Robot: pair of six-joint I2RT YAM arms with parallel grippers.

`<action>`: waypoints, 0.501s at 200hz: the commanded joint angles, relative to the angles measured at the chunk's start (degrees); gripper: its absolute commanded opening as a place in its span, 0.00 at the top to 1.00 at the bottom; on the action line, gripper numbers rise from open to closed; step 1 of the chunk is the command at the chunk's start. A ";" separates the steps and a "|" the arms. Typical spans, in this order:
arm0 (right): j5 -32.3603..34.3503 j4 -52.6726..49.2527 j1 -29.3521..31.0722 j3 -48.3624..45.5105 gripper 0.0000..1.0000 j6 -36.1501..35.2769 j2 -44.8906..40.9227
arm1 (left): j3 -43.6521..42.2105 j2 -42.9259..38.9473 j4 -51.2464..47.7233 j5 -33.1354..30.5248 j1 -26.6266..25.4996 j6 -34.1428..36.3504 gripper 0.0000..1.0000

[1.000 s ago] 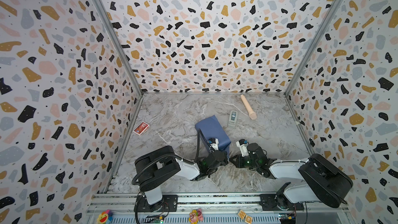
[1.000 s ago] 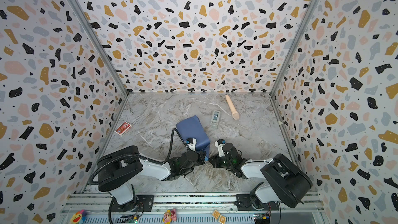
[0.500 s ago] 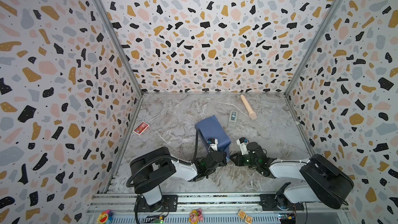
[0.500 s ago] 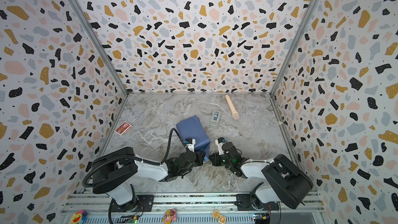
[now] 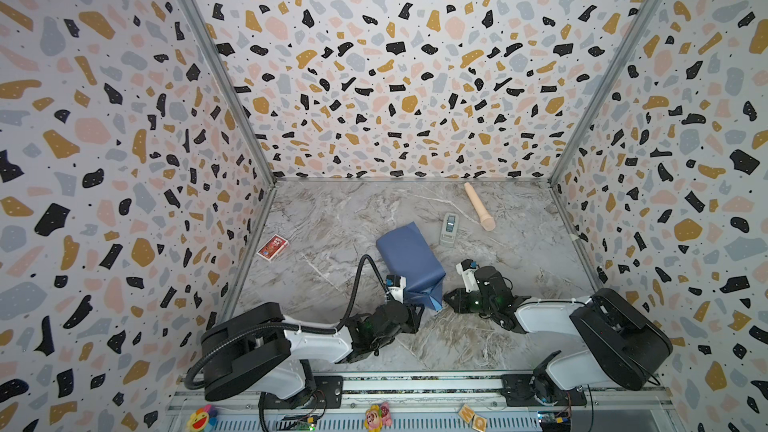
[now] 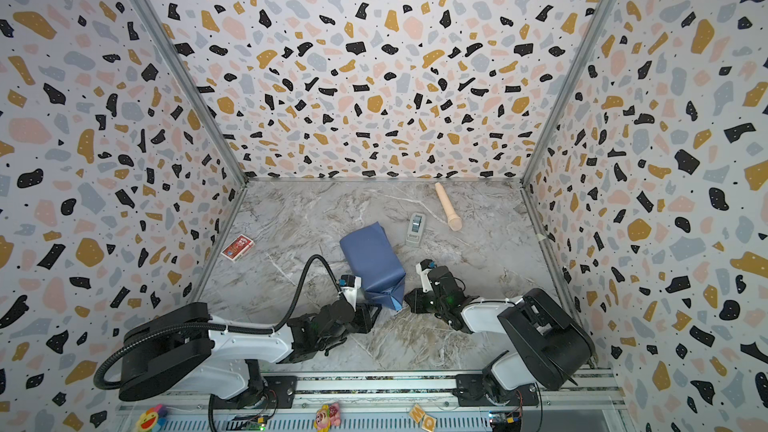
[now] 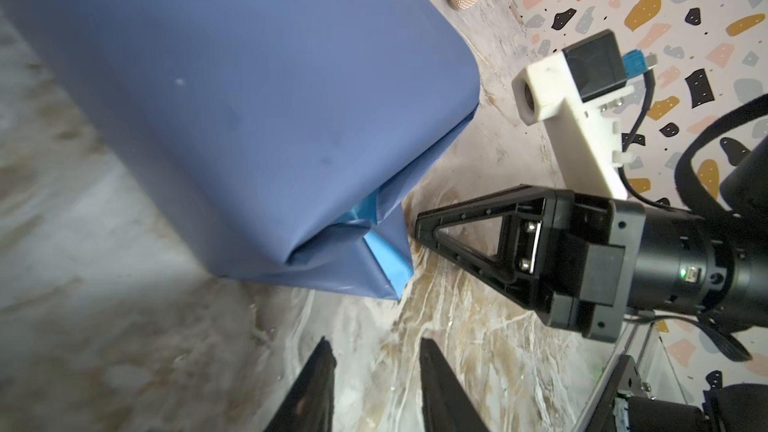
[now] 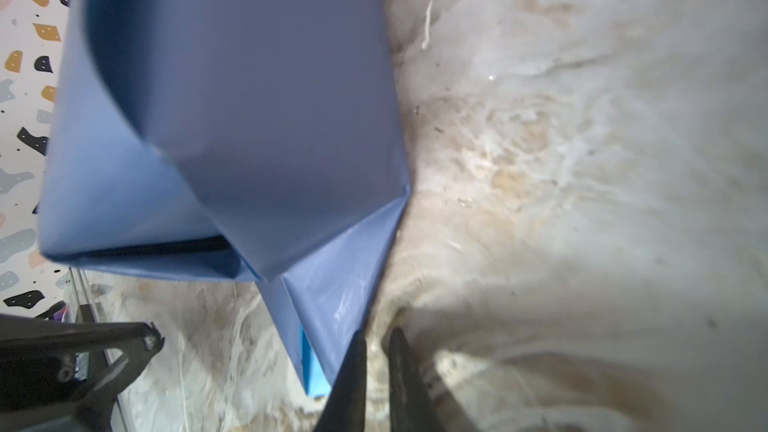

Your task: Wrap the gift box in paper

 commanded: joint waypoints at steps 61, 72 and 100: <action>-0.52 4.87 8.07 0.83 0.88 6.66 3.79 | -3.53 -6.34 -1.40 1.91 1.98 2.26 0.51; -0.84 5.60 8.95 1.53 0.88 7.04 4.79 | -3.75 -6.32 -1.43 2.12 2.48 2.12 0.50; -2.19 8.42 10.52 2.89 0.88 7.35 7.26 | -4.37 -6.36 -0.73 2.67 3.43 1.80 0.49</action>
